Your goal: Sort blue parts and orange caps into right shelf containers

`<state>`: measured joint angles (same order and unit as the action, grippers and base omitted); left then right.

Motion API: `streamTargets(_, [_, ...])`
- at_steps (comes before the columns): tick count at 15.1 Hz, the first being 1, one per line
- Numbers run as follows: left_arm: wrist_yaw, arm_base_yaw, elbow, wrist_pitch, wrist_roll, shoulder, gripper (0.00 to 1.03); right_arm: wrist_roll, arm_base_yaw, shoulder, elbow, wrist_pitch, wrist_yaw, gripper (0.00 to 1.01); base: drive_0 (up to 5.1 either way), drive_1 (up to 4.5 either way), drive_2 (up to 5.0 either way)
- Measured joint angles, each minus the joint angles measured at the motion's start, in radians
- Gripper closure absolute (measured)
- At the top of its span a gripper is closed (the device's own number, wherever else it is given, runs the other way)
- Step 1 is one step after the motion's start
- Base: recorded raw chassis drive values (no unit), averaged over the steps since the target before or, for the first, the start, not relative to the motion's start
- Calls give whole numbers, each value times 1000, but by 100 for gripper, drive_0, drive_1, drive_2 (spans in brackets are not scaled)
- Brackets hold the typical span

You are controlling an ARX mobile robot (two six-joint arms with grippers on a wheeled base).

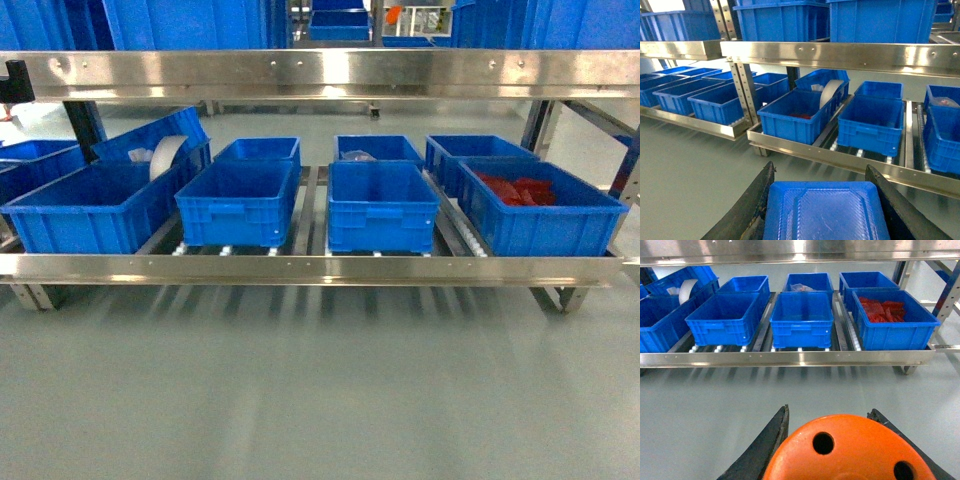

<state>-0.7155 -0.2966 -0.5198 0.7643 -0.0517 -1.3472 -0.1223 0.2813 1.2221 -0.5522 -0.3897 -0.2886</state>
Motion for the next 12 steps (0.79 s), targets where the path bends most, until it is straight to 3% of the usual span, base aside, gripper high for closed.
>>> streamTargets(12, [1, 0, 0, -1, 0, 0, 62, 0, 0, 0, 0, 1, 0, 59, 7, 405, -392])
